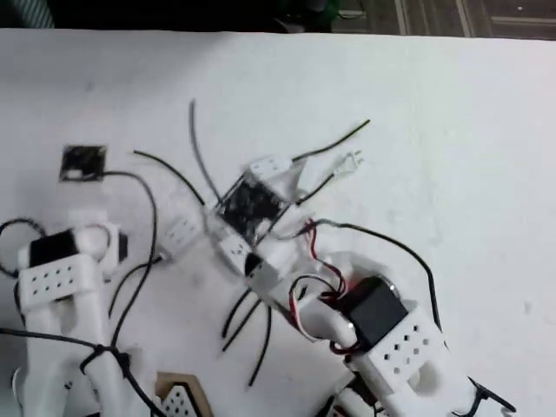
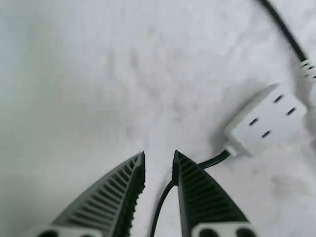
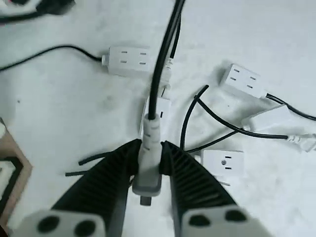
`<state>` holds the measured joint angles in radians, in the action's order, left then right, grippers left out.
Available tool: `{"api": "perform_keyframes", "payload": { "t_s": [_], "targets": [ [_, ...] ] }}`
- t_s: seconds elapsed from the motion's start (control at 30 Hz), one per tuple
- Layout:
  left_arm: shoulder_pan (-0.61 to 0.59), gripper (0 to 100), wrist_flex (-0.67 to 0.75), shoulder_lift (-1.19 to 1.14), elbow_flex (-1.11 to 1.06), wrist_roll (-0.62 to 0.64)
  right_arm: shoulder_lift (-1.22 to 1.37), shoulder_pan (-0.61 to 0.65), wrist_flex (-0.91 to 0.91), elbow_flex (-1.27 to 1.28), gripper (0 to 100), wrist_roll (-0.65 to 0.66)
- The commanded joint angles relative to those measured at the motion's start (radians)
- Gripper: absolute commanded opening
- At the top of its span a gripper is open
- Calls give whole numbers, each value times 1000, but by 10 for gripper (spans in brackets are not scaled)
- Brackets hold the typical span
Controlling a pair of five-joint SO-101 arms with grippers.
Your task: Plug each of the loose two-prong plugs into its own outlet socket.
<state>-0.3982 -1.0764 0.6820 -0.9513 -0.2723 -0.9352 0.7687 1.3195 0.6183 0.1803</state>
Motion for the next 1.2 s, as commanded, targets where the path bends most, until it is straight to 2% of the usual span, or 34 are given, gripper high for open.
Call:
{"api": "perform_keyframes", "payload": {
  "t_s": [0.0,0.07,0.23,0.57,0.9,1.0,1.17],
  "targets": [
    [150,63,6,31,140,80,-12,48,-4,-69,19,-72],
    [194,20,-12,31,203,92,-31,59,-33,-68,19,-75],
    [254,23,-110,33,327,97,-131,61,-119,8,19,-75],
    [369,23,-170,33,373,137,-515,59,-404,393,18,-77],
    [536,23,-229,39,379,137,-728,54,-438,540,17,-77],
    [510,23,-230,128,376,137,-763,48,-433,554,17,-77],
    [501,23,-273,435,370,140,-832,12,-433,559,17,-91]
  ]
}}
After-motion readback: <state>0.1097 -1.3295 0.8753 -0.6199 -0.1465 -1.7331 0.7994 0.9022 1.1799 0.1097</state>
